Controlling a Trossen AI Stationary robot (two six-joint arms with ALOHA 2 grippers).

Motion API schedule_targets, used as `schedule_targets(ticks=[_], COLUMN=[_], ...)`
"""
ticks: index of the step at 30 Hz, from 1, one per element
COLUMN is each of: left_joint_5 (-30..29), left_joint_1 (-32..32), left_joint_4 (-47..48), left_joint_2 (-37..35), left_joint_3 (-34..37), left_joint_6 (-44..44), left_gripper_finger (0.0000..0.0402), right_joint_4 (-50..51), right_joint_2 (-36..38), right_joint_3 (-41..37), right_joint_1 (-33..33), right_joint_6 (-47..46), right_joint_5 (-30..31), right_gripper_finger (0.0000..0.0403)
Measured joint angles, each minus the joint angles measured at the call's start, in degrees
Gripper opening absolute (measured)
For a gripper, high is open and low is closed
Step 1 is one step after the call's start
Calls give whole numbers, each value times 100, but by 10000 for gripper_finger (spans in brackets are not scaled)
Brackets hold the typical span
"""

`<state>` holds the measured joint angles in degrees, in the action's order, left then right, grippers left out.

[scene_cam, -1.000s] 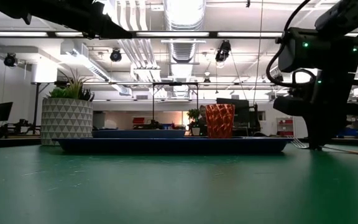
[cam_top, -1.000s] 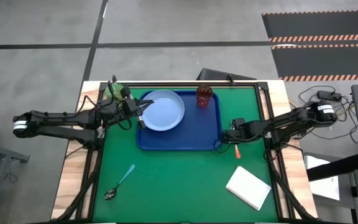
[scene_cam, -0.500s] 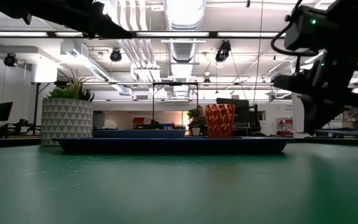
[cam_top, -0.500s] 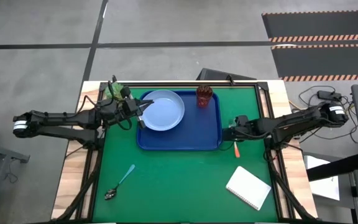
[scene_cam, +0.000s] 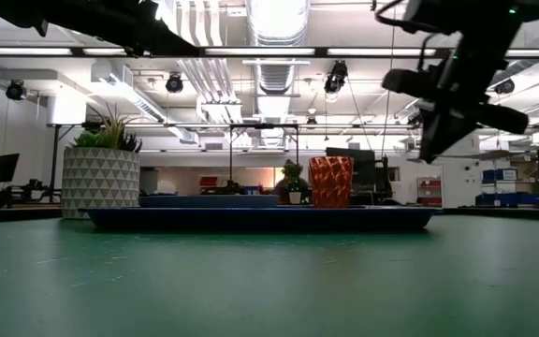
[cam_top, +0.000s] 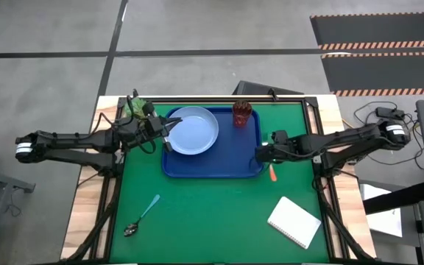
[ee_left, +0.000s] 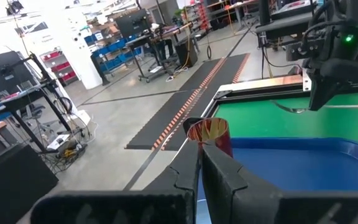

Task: Pick and place plate/cup/fork/spoon on tray
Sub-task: Put the orange fork on the blue serving tray

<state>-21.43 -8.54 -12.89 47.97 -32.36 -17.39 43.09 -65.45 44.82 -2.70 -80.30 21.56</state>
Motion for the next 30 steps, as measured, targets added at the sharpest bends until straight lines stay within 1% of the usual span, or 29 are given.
schedule_targets(ticks=[9, 20, 25, 30], left_joint_5=[0, 0, 0, 0], left_joint_1=[0, -1, -1, -1], left_joint_4=[-14, -13, -12, -8], left_joint_2=[0, 0, 0, 2], left_joint_3=[0, 2, 2, 21], left_joint_6=[-18, -127, -133, -240], left_gripper_finger=[0, 0, 0, 0], right_joint_4=[35, 62, 69, 71], right_joint_2=[-1148, -2271, -2601, -2846], right_joint_3=[908, 1952, 2231, 2298], right_joint_1=[82, 318, 449, 633], right_joint_6=[222, 184, 189, 189], right_joint_5=[-51, -79, -98, -131], right_gripper_finger=[13, 13, 13, 13])
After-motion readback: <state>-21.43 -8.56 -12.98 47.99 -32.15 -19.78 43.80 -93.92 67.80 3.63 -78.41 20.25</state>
